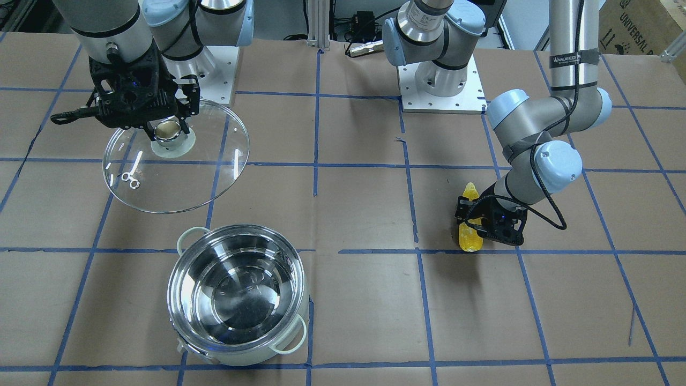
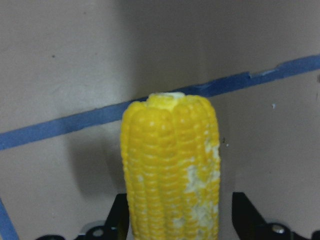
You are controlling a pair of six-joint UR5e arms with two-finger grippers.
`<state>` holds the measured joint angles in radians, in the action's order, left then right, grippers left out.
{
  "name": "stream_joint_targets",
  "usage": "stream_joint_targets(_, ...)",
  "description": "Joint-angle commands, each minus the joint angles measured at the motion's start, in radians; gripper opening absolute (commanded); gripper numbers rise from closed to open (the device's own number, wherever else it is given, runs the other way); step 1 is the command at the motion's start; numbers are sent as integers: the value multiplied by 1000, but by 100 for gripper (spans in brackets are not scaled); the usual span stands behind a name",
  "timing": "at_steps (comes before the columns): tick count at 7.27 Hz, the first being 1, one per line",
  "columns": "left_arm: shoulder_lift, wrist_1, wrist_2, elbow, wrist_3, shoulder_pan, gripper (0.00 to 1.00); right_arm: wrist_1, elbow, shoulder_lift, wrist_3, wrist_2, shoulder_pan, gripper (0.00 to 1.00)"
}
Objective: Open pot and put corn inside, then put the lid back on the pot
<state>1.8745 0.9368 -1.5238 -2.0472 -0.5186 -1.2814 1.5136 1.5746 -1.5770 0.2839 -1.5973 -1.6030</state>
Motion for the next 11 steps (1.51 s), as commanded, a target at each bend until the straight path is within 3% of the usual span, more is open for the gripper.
stream_joint_targets(1, -26, 4, -7, 5, 23, -12, 17, -4, -4, -24, 0, -3, -2, 34)
stream_joint_targets(4, -72, 74, 8, 95, 240, -138, 17, 5, 35, -54, -5, -1, -2, 34)
stream_joint_targets(6, -63, 225, 33, 281, 467, -292, 17, 5, 30, -57, -6, 10, -2, 34)
stream_joint_targets(7, -42, 275, 45, 371, 538, -341, 17, 5, 35, -57, -5, 5, -2, 34)
stream_joint_targets(8, -6, 293, 132, 445, 611, -373, 17, 4, 38, -57, -6, 8, -2, 33)
stream_joint_targets(11, 147, 261, 174, 655, 806, -521, 17, 3, 38, -52, -2, 4, 0, 33)
